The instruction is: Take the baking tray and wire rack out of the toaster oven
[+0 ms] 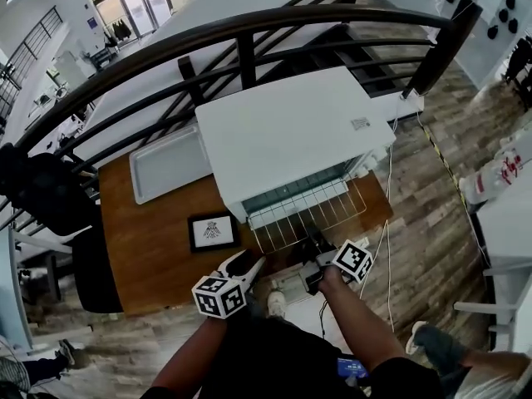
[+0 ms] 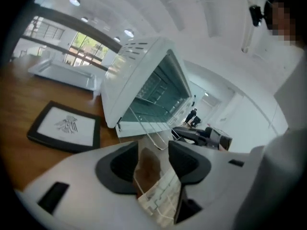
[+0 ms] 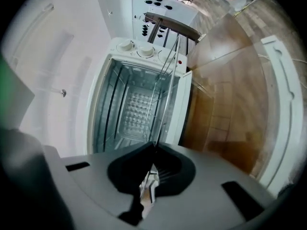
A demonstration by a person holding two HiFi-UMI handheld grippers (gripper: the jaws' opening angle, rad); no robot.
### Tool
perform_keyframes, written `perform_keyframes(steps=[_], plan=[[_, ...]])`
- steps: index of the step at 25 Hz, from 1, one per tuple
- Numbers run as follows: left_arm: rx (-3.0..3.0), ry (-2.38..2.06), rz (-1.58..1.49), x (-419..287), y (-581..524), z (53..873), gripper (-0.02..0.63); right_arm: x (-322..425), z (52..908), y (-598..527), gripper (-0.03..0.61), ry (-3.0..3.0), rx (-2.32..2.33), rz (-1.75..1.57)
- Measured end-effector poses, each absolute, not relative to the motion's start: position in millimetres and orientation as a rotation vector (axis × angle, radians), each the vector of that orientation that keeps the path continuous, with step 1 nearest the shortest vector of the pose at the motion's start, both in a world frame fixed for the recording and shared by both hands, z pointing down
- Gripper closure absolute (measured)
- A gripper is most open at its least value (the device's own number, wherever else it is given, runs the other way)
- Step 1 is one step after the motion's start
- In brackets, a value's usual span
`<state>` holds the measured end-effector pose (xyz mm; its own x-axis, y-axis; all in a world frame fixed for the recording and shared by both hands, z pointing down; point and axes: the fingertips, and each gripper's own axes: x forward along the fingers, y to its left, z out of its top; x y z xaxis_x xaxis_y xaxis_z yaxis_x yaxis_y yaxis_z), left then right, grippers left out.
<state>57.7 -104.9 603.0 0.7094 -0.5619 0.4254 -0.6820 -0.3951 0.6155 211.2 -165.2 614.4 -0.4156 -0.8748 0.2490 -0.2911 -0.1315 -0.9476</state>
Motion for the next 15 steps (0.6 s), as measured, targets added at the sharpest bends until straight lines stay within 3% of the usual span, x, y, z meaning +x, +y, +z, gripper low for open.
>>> perform_keyframes(steps=[4,15], plan=[[1.984,-0.884,0.023,70.8,-122.3,605.2,0.410,213.2,607.8,-151.7,0.581,1.638,-1.286,-1.588],[2.066,-0.843,0.136,99.5,-119.9,607.3,0.423,219.7,601.3,-120.1,0.581,1.688,-1.358,-1.599]])
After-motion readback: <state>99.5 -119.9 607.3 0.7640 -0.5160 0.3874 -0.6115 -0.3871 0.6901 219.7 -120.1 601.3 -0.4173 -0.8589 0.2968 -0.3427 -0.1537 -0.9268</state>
